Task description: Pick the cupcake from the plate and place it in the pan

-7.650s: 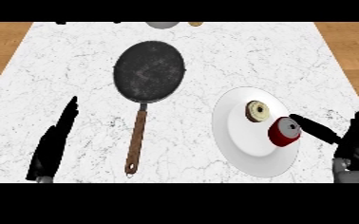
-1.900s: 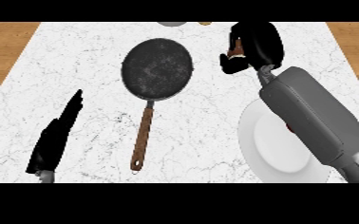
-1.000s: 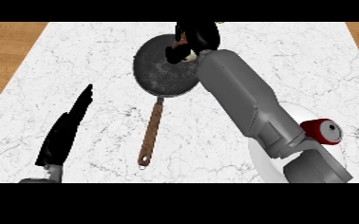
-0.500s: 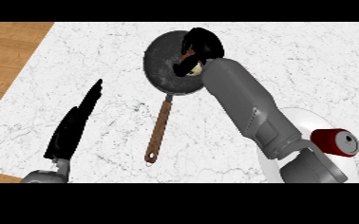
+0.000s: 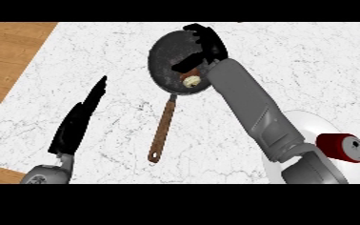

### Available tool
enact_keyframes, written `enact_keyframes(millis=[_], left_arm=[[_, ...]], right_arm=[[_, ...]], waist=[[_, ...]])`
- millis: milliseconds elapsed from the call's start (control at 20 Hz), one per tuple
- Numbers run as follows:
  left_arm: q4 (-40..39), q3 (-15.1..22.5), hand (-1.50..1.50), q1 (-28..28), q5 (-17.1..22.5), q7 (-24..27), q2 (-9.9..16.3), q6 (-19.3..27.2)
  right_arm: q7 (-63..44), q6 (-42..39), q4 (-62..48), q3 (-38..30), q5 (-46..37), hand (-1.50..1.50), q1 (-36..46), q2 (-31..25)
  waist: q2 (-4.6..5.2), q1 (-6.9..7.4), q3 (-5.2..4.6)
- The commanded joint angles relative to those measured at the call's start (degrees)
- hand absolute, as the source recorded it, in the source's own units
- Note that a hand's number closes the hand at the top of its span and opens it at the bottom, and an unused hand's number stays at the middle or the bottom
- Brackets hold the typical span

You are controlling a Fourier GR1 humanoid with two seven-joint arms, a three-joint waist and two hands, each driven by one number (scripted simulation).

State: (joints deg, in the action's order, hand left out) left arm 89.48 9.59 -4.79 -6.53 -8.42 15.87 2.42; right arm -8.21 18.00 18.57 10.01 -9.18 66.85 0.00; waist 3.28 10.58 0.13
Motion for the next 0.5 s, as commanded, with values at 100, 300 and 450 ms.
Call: enact_keyframes(millis=[100,300,450], left_arm=[[-0.53,-0.69,0.0,-0.77,0.04,-0.1,-0.31,0.44],[0.53,-0.99,0.0,0.5,-0.05,-1.12,-0.25,0.93],[-0.44,-2.07,0.0,2.82,0.62,1.49,0.44,0.51]], right_arm=[[6.86,10.3,0.94,-5.36,5.85,-1.5,0.14,0.0],[9.18,17.59,0.15,-9.43,8.88,-1.5,0.42,0.0],[12.63,21.15,-0.92,-12.45,10.14,-1.5,-0.99,-0.47]], waist=[[-0.11,-0.94,0.0],[-0.7,-2.39,0.0],[-0.87,-4.03,-0.07]])
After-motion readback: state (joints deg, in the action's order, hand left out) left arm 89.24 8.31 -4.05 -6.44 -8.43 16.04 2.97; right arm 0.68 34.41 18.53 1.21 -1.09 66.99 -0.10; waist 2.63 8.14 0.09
